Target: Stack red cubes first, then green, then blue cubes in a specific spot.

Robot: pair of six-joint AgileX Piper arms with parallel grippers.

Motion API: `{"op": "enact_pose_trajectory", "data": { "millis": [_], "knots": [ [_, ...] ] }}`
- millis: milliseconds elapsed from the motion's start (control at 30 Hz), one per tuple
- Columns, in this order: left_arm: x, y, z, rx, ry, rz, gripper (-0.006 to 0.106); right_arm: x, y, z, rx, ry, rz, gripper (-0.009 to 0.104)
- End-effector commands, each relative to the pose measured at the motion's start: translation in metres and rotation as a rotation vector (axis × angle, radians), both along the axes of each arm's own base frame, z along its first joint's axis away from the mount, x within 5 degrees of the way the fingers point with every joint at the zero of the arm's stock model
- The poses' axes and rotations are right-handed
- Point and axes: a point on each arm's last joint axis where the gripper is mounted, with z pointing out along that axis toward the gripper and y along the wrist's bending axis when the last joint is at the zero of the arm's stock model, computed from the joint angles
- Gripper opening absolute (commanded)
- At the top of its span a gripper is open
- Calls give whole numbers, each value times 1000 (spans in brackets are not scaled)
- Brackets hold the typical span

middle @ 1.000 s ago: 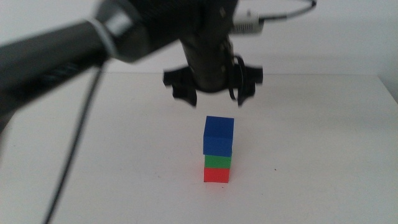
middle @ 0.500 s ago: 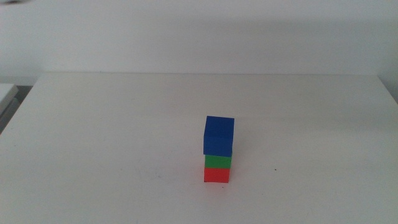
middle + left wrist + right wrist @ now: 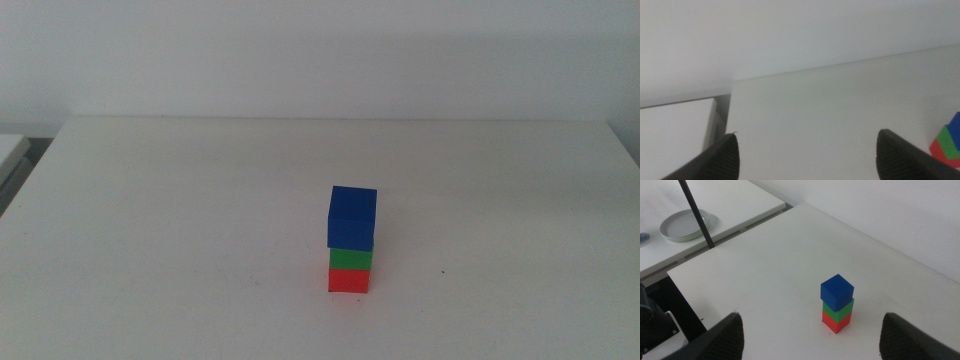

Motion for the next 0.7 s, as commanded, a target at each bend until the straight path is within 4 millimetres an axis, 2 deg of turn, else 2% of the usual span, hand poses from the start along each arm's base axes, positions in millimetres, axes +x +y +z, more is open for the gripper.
{"op": "enact_pose_trajectory", "data": {
  "millis": [0, 167, 667],
  "knots": [
    [1, -5, -2, -49, 0, -32, 94, -1, -1, 0, 7, -9, 5, 84],
    [2, -12, 4, -138, -48, -84, 94, -1, -1, 0, 6, -10, 3, 84],
    [5, -9, 1, -94, -53, -57, 94, -1, -1, 0, 8, -8, 6, 84]
  ]
}}
